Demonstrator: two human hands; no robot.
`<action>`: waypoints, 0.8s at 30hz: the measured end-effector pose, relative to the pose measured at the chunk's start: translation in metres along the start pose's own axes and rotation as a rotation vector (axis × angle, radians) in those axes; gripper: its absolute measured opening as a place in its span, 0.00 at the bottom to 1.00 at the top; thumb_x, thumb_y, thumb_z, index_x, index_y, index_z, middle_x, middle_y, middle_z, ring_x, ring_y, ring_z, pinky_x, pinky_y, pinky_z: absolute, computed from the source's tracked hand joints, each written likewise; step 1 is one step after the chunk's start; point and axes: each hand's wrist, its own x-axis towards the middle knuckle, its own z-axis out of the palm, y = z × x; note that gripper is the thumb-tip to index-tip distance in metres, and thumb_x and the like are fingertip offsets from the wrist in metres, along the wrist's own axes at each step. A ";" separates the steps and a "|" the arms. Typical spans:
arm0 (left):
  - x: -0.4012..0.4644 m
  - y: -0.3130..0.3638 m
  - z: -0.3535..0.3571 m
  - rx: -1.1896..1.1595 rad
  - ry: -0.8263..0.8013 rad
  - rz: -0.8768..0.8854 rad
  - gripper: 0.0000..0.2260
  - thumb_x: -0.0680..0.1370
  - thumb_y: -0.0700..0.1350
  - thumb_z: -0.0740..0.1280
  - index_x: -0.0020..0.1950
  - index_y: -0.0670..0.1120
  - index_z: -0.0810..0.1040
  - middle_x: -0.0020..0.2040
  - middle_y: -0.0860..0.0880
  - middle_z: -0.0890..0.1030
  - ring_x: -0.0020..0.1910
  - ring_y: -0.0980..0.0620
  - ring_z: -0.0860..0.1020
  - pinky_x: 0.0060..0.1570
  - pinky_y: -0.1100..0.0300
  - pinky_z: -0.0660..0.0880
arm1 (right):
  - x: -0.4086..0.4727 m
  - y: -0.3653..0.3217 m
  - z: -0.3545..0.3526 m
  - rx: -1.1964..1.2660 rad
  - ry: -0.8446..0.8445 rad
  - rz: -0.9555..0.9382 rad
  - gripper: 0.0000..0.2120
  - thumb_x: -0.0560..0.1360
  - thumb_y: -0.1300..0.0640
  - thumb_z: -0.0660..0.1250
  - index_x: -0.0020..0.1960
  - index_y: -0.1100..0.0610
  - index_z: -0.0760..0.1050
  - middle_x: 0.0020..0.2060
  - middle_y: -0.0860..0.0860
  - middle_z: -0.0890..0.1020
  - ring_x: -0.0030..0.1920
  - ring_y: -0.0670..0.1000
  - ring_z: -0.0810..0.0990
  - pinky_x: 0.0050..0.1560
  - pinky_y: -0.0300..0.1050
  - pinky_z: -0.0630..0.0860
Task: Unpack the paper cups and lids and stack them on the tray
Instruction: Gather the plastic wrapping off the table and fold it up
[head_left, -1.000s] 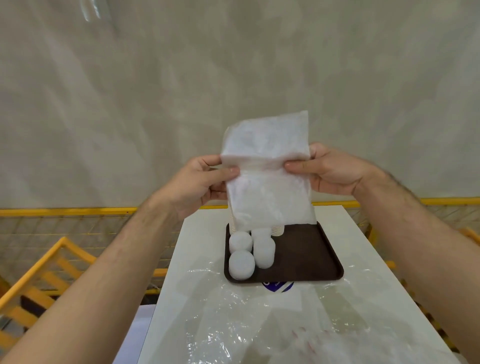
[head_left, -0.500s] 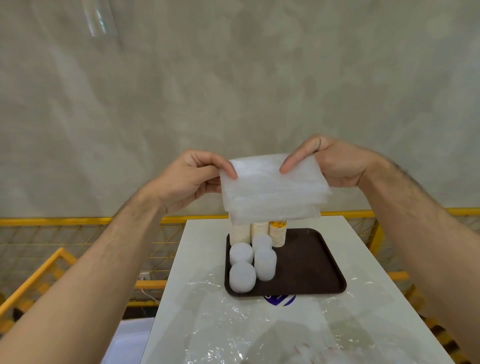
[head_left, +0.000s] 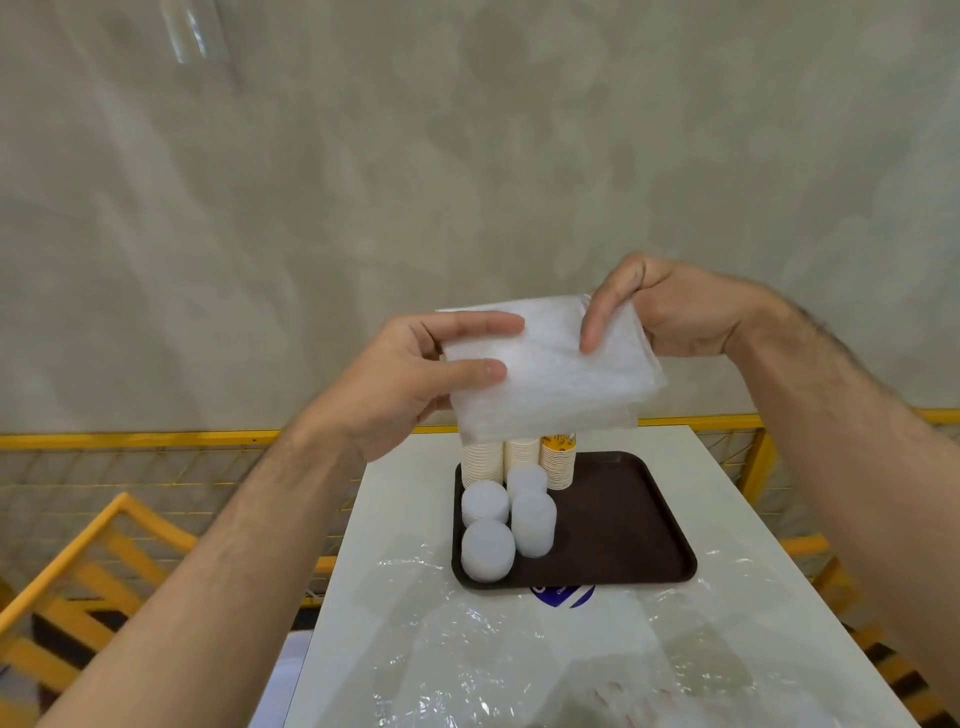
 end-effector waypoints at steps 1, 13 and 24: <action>0.000 0.000 -0.001 0.033 -0.012 0.005 0.18 0.73 0.30 0.70 0.60 0.46 0.82 0.45 0.50 0.85 0.42 0.55 0.83 0.41 0.62 0.81 | 0.000 -0.001 0.000 -0.006 -0.004 0.004 0.37 0.71 0.86 0.45 0.32 0.57 0.86 0.37 0.56 0.87 0.38 0.52 0.87 0.38 0.40 0.82; 0.001 0.024 -0.007 0.527 -0.207 0.059 0.24 0.73 0.26 0.71 0.64 0.47 0.80 0.44 0.64 0.83 0.28 0.68 0.75 0.32 0.78 0.68 | 0.001 -0.002 -0.034 0.015 -0.394 -0.112 0.44 0.69 0.52 0.79 0.79 0.55 0.61 0.78 0.55 0.64 0.78 0.59 0.63 0.76 0.51 0.62; -0.003 -0.029 -0.014 -0.304 0.187 -0.049 0.31 0.70 0.49 0.76 0.72 0.54 0.71 0.56 0.50 0.82 0.46 0.51 0.83 0.45 0.55 0.82 | 0.010 0.025 0.019 -0.151 -0.029 0.130 0.13 0.74 0.63 0.70 0.57 0.69 0.81 0.52 0.61 0.85 0.51 0.56 0.85 0.54 0.47 0.83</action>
